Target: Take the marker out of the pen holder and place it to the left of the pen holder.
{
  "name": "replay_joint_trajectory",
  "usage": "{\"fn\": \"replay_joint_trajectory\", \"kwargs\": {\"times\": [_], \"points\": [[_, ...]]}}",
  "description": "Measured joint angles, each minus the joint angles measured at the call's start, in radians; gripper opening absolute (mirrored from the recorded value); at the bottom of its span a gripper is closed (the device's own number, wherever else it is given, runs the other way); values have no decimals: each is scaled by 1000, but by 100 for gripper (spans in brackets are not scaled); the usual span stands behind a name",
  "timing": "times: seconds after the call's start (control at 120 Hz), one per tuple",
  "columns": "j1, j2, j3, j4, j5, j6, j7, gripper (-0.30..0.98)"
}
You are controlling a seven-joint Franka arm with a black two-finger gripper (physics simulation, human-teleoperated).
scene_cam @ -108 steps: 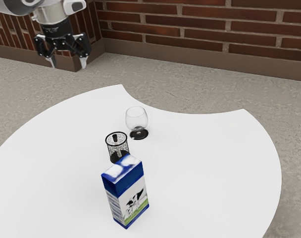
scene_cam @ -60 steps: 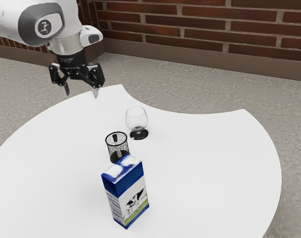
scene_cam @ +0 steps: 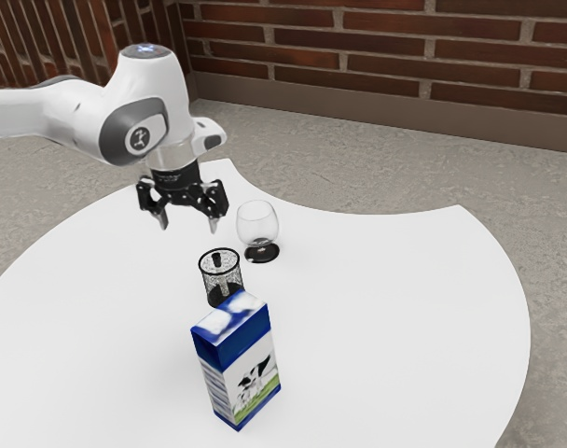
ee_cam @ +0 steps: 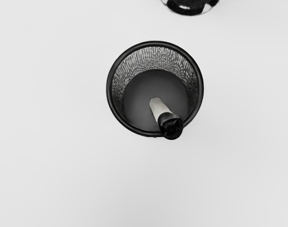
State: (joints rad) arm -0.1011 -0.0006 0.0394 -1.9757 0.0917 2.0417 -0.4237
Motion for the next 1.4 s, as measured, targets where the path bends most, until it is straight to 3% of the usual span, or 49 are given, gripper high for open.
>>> {"fn": "replay_joint_trajectory", "kwargs": {"times": [0.542,1.317,1.4], "points": [[31,250,12,74,7,205,218,69],[29,251,11,-19,-25,311,400,68],[29,251,11,-15,-25,315,409,56]]}}
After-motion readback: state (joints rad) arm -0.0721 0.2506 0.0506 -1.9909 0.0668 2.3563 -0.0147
